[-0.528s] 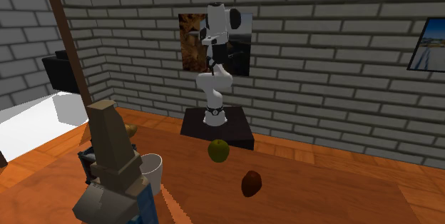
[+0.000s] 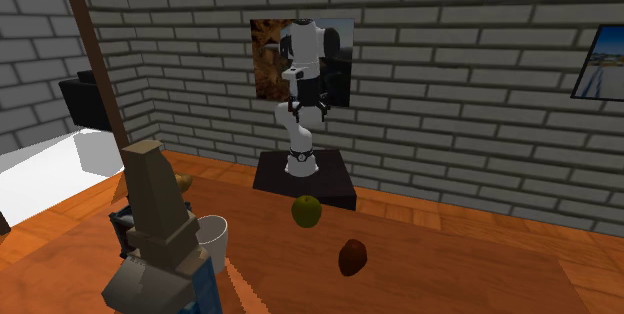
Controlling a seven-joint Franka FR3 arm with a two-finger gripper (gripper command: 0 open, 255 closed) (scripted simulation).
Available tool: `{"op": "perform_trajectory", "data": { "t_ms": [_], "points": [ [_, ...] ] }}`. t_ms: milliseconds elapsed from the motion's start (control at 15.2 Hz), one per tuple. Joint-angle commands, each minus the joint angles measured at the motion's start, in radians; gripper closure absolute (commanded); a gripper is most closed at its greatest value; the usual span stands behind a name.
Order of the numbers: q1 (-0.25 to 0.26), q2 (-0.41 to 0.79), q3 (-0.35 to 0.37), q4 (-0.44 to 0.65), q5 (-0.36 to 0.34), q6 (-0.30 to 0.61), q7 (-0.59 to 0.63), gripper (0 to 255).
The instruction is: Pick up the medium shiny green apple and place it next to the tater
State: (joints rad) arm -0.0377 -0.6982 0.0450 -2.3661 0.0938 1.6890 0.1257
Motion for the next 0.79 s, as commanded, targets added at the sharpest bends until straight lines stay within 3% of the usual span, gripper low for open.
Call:
{"op": "perform_trajectory", "data": {
  "t_ms": [0, 726],
  "points": [
    [-0.005, 0.067, 0.006, 0.004, -0.004, 0.075, 0.004, 0],
    [-0.036, 0.426, 0.025, 0.083, -0.042, 0.412, 0.034, 0]
  ]
}}
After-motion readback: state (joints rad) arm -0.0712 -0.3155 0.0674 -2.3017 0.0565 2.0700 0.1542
